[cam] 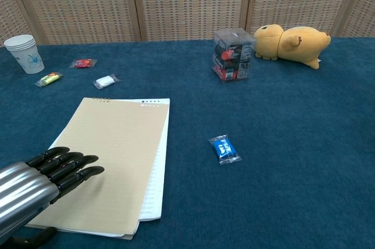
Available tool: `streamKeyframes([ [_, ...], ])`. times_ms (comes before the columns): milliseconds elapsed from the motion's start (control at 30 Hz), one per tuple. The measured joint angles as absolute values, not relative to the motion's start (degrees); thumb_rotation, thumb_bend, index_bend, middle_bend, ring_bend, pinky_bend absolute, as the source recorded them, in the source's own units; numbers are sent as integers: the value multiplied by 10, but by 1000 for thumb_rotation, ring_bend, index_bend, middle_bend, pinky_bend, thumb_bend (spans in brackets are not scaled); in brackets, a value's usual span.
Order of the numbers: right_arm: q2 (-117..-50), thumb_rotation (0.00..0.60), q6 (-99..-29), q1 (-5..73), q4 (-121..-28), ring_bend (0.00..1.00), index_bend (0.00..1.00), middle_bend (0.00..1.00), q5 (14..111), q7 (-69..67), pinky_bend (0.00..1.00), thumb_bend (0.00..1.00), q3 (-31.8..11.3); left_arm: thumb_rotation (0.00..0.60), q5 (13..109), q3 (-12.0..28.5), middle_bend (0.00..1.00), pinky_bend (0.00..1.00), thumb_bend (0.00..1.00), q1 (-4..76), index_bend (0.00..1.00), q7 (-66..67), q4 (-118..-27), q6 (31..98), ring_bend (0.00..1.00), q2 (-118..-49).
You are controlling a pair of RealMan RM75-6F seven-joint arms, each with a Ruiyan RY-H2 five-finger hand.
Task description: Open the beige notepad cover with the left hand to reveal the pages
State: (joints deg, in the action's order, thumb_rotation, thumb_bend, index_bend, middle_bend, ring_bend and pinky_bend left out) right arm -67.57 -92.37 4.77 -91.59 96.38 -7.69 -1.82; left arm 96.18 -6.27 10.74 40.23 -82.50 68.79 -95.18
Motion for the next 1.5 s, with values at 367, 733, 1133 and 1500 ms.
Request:
streamKeyframes([
  [367,-675,600,-926,47,-915,0,45,0,967,-84,0,41,-17,600,954,-62,0,4,526,110,0,401,-817,689,0,-963],
  [733,-675,600,-925,47,-915,0,45,0,967,-88,0,39,-16,600,941,-50,0,0,577,117,0,409,-811,689,0,-971],
  [1133,-674,600,-927,47,-916,0,44,0,972,-93,0,34,-15,600,873,-27,0,0,646,121,0,465,-846,664,0,-964],
  [1500,-674,600,-928,47,-915,0,45,0,973,-99,0,34,-15,600,795,14,0,0,805,141,0,524,-892,649,0,-966],
])
